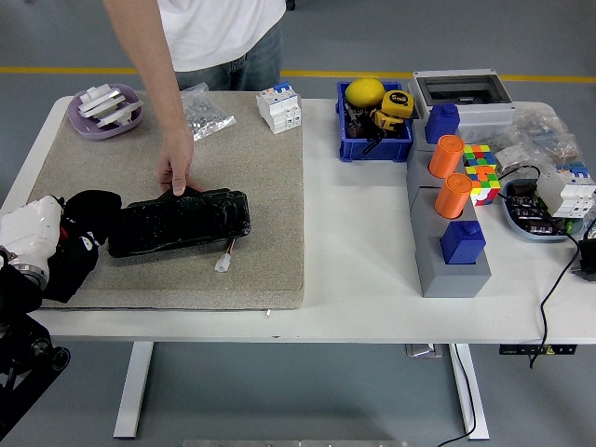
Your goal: Pick the rag up,wipe the panel,place it on the desk
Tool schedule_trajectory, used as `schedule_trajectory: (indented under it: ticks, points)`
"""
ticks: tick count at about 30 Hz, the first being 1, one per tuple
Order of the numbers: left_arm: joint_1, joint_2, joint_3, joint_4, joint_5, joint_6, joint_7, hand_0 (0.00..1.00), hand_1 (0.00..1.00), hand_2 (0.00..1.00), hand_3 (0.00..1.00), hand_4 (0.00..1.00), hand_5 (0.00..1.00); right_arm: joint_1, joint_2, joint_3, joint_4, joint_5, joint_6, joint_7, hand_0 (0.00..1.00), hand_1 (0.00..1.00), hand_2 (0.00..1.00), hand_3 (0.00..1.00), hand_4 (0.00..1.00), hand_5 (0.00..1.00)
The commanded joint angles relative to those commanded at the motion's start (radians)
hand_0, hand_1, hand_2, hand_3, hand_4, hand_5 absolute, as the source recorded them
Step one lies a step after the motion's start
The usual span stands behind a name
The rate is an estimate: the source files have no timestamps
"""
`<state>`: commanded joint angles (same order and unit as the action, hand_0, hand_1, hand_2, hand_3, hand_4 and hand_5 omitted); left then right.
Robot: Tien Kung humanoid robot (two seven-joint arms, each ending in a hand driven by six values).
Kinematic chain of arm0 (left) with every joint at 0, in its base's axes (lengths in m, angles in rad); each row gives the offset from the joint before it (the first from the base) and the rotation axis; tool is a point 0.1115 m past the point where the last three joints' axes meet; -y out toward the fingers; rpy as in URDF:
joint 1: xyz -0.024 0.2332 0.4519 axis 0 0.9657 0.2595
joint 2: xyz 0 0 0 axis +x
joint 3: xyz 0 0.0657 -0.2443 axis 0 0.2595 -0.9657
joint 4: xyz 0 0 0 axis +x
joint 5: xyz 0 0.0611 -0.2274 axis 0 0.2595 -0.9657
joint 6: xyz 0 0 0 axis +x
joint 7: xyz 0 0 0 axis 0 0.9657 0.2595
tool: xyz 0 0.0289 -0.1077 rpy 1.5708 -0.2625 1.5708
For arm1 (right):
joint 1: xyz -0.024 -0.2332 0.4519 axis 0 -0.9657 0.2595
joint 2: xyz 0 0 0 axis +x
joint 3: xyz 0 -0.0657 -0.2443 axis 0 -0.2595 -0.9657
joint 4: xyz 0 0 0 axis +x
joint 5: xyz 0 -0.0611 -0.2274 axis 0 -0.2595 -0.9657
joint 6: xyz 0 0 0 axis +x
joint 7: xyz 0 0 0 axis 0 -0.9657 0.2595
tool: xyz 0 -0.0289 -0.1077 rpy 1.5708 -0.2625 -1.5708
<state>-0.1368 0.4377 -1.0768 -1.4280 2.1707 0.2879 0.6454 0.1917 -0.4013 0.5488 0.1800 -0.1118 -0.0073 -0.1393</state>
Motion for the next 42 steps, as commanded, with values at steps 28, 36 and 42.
schedule_trajectory:
  ticks: [28, 36, 42]
  points:
    - [-0.269, -0.104, 0.367, -0.012, -0.071, -0.007, 0.0, 0.201, 0.121, 0.481, 0.406, 0.124, 0.002, 0.011, -0.004, -0.018, 0.0, 0.01, 0.002, 0.0, 0.709, 0.502, 0.632, 0.62, 0.998, 0.558]
    - [-0.307, -0.126, 0.425, -0.014, -0.088, -0.009, 0.0, 0.202, 0.122, 0.481, 0.406, 0.126, 0.002, 0.009, -0.005, -0.025, 0.0, 0.013, 0.003, -0.001, 0.709, 0.502, 0.633, 0.62, 0.998, 0.559]
    - [-0.306, -0.129, 0.433, -0.009, -0.089, -0.009, 0.0, 0.202, 0.122, 0.481, 0.406, 0.125, 0.002, 0.01, -0.005, -0.023, 0.0, 0.013, 0.002, 0.001, 0.709, 0.502, 0.632, 0.62, 0.998, 0.559]
